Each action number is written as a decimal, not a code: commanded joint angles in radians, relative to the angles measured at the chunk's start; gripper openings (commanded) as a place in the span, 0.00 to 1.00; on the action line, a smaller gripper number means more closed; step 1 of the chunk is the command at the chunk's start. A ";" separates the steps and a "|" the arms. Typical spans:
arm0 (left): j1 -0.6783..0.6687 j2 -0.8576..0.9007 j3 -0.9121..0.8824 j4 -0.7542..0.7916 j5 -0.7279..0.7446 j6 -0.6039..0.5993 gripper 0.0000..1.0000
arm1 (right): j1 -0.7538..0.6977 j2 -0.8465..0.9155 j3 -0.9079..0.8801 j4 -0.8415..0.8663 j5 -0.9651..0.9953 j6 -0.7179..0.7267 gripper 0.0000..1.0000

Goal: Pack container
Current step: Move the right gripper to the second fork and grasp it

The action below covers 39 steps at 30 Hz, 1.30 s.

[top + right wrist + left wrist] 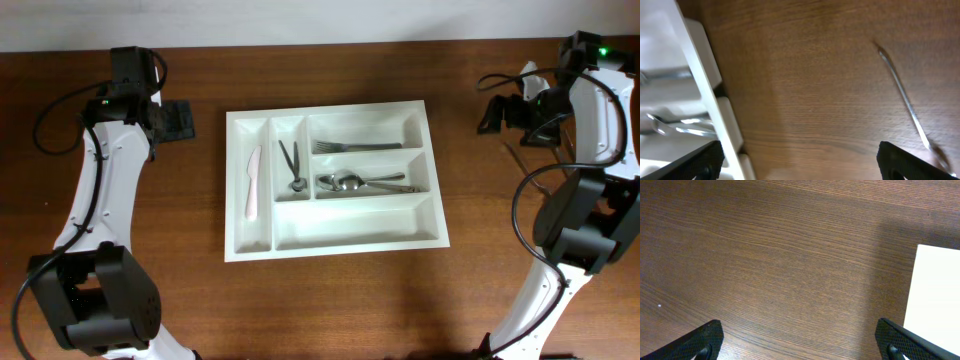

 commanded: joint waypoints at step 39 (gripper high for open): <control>-0.001 0.002 0.012 0.002 -0.011 0.016 0.99 | -0.066 -0.031 -0.291 0.089 0.487 1.850 0.98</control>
